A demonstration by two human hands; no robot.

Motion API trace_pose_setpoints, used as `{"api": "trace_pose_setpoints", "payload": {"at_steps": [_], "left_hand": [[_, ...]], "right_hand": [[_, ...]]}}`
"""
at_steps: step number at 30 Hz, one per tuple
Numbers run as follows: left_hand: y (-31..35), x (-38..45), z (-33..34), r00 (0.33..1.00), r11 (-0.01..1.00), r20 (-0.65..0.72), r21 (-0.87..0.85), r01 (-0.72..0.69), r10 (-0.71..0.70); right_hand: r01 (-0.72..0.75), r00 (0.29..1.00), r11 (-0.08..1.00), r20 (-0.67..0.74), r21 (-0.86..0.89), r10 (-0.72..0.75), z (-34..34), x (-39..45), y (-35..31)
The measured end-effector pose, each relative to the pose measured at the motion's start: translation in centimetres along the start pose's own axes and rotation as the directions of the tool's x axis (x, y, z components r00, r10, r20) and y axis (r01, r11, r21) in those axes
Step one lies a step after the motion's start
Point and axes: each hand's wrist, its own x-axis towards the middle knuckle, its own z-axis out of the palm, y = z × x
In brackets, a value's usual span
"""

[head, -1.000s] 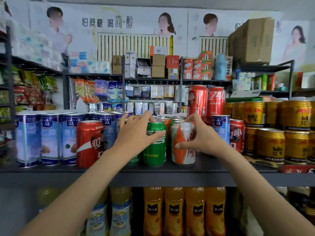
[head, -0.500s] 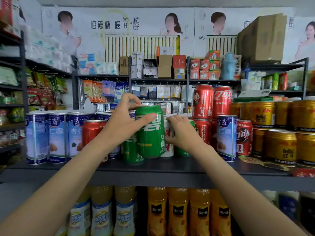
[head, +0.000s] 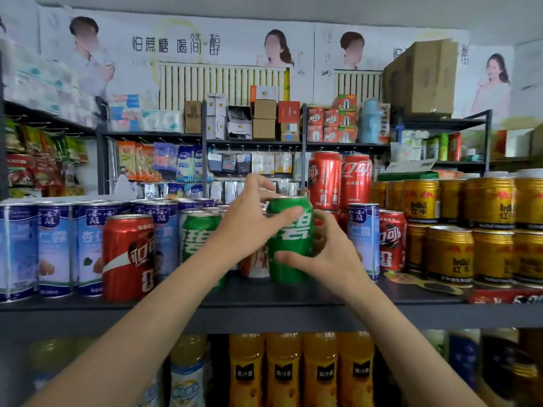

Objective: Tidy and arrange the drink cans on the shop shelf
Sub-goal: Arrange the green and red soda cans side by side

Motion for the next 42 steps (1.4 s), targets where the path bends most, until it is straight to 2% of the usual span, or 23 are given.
{"api": "trace_pose_setpoints", "payload": {"at_steps": [2,5,7,9,11,12,14,16,17,19,21,23,26,30,34,42], "left_hand": [[-0.3,0.6,-0.8,1.0,0.996,-0.014,0.084,-0.015,0.016],[-1.8,0.9,-3.1,0.976,0.961,-0.185,0.271,-0.062,0.115],[-3.3,0.6,-4.0,0.98,0.927,-0.194,0.373,0.027,0.05],[-4.5,0.2,-4.0,0.988,0.868,-0.135,0.479,0.129,-0.073],[-5.1,-0.4,-3.7,0.986,0.823,-0.133,0.546,0.158,-0.101],[-5.3,-0.9,-3.7,0.982,0.834,-0.165,0.527,0.166,-0.091],[-6.0,-2.3,-3.6,0.964,0.882,-0.252,0.43,0.193,-0.087],[-7.0,-3.6,-3.7,0.94,0.918,-0.322,0.329,0.222,-0.112],[-7.5,-4.1,-3.7,0.936,0.927,-0.323,0.289,0.239,-0.141],[-8.2,-4.3,-3.8,0.932,0.932,-0.28,0.21,0.295,-0.232],[-8.6,-4.2,-4.0,0.929,0.919,-0.222,0.197,0.342,-0.298],[-8.7,-4.0,-4.3,0.934,0.918,-0.192,0.207,0.339,-0.302],[-8.6,-3.8,-4.8,0.941,0.929,-0.171,0.182,0.321,-0.291],[-8.7,-3.9,-5.3,0.948,0.938,-0.137,0.16,0.308,-0.288],[-8.7,-4.1,-5.6,0.955,0.952,-0.109,0.108,0.287,-0.275],[-8.1,-5.0,-5.7,0.955,0.96,-0.143,0.066,0.273,-0.262]], "right_hand": [[-0.044,0.999,0.99,-0.031,-0.132,0.04,-1.4,-0.4,0.9],[-0.075,0.995,0.962,-0.077,-0.261,0.056,-2.2,-0.7,2.1],[-0.09,0.992,0.934,-0.114,-0.345,0.054,-1.8,-0.4,2.7],[-0.12,0.989,0.891,-0.132,-0.438,0.068,-1.2,-0.2,2.9],[-0.14,0.986,0.824,-0.15,-0.549,0.067,-0.7,-0.1,2.6],[-0.134,0.983,0.77,-0.184,-0.624,0.021,-0.5,-0.1,2.3],[-0.062,0.954,0.679,-0.244,-0.732,-0.176,0.2,-0.2,1.5],[0.104,0.9,0.69,-0.228,-0.716,-0.373,1.4,0.2,0.3],[0.175,0.893,0.691,-0.182,-0.701,-0.411,2.1,0.6,-0.3],[0.234,0.93,0.689,-0.048,-0.686,-0.364,3.6,1.7,-1.1],[0.203,0.971,0.734,0.036,-0.648,-0.236,5.1,2.3,-1.3],[0.149,0.988,0.776,0.065,-0.613,-0.138,6.1,2.4,-0.9],[0.089,0.996,0.766,0.064,-0.637,-0.062,7.3,2.1,-0.3],[0.086,0.995,0.741,0.017,-0.666,-0.1,8.0,2.4,0.8],[0.1,0.989,0.807,-0.031,-0.582,-0.145,7.8,2.9,1.4],[0.063,0.997,0.863,-0.006,-0.501,-0.076,7.5,3.3,1.6]]}}
